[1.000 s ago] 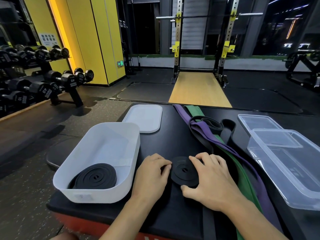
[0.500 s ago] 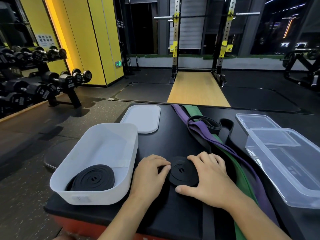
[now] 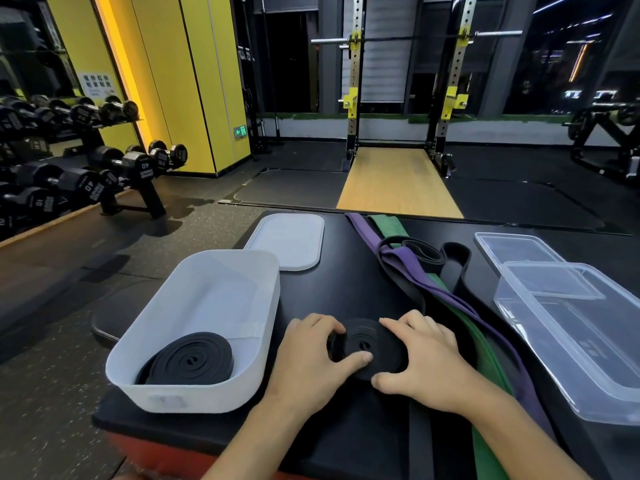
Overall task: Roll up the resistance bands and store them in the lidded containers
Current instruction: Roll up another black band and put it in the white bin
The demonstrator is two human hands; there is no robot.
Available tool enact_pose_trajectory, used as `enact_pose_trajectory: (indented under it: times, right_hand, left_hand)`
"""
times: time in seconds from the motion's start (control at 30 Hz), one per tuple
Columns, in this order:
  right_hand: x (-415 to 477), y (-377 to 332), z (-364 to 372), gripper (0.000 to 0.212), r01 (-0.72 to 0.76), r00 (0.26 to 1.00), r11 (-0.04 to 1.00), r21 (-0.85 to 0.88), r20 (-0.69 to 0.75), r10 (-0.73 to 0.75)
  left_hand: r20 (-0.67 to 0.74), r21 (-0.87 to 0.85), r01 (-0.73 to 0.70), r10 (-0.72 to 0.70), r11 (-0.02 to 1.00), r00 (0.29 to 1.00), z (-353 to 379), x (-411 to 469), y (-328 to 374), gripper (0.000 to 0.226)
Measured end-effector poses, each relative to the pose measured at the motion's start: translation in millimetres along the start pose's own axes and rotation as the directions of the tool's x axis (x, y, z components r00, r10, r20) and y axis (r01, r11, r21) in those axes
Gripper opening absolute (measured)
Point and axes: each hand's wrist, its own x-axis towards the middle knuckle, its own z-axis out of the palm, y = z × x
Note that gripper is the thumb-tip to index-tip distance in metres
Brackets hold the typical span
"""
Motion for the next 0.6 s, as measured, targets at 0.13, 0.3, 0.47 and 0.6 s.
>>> enact_pose_trajectory:
  times: [0.13,0.3,0.47,0.6]
  right_hand:
    - [5.1,0.2,-8.3,0.103,-0.043,0.999,0.984,0.173,0.007,0.042]
    - [8.8,-3.9,-12.2,0.036,-0.056,0.989,0.99,0.131,-0.129,0.073]
    - [14.7,-3.8,-10.9,0.013,-0.08,0.981,0.957,0.278,-0.15,0.125]
    - [17.5,-5.8,-14.2,0.019,-0.078,0.984,0.936,0.344,-0.125,0.128]
  left_hand:
    - [0.01,-0.047,0.019,-0.019,0.999,1.0,-1.4,-2.7,1.7,0.048]
    - [0.051,-0.055,0.034,-0.031,0.998,0.998,-4.0,-4.6,5.4,0.05]
    - [0.055,-0.059,0.044,-0.041,0.997,0.998,-4.9,-11.8,11.3,0.053]
    - [0.041,-0.017,0.012,-0.011,1.0,0.999,-4.7,-17.6,12.7,0.056]
